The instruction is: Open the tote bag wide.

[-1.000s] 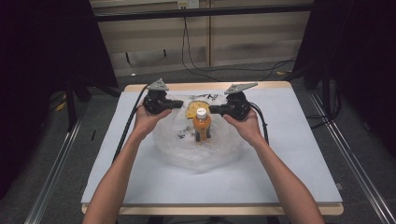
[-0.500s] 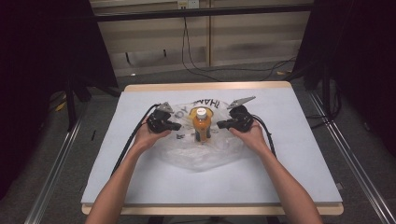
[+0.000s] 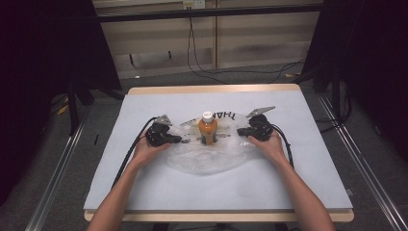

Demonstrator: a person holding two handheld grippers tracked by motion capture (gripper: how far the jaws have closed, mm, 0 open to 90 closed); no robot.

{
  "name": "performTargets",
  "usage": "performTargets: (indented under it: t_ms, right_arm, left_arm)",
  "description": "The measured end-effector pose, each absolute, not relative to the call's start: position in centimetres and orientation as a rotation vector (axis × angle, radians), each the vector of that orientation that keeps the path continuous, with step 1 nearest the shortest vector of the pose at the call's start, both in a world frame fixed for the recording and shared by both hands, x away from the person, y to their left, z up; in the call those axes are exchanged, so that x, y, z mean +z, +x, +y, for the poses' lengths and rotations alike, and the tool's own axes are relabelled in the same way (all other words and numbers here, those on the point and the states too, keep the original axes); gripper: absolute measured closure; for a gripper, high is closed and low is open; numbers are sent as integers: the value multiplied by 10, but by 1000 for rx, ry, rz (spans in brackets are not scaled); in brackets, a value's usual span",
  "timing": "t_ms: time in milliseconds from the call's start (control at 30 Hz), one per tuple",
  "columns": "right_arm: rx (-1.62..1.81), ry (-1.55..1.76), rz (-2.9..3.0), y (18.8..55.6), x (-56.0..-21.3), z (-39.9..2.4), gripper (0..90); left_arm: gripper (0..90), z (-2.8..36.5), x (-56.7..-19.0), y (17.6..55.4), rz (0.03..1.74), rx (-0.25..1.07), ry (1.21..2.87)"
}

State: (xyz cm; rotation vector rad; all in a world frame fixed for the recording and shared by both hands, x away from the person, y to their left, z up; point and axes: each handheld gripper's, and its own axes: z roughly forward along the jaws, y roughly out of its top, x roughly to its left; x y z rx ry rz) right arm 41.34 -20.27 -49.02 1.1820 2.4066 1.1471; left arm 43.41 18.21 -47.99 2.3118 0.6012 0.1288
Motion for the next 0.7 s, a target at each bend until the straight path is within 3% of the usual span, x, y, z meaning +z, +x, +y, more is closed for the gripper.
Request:
performTargets:
  t_ms: [267, 700]
  right_arm:
    - [1063, 1211, 2342, 405, -489, -230, 900]
    - [940, 1200, 2254, 408, -489, -235, 900]
  left_arm:
    - [900, 191, -480, 426, 628, 138, 2310]
    - [900, 201, -481, 427, 646, 135, 2287]
